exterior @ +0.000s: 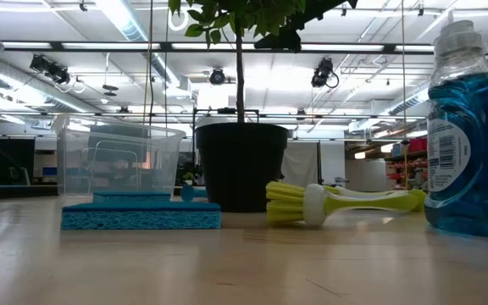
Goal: Pick & Place Kitchen Sink Supplies
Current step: Put the blue liquid soap bottle into the bottom left transparent bin
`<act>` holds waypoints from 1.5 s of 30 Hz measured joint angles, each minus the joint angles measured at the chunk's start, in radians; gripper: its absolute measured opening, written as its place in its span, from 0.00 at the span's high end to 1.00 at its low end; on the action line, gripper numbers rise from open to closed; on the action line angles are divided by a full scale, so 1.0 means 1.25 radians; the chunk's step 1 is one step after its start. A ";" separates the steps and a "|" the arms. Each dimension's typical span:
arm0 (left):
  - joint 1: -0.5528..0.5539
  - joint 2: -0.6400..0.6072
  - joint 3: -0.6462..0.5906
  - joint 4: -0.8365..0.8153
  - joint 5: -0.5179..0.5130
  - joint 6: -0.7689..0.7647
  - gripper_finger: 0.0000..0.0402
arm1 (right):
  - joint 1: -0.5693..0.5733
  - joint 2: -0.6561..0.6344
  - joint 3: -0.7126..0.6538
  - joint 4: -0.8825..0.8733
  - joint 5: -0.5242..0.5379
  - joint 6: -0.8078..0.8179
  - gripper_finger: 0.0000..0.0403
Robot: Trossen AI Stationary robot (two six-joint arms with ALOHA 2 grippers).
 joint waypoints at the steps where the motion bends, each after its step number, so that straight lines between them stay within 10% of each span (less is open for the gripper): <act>1: -0.006 0.000 0.000 -0.001 -0.009 -0.004 0.66 | 0.000 0.000 0.000 0.000 0.000 0.000 0.20; 45: -0.040 -0.102 0.067 -0.108 0.002 0.066 0.52 | 0.000 0.000 0.000 0.001 0.000 -0.043 0.20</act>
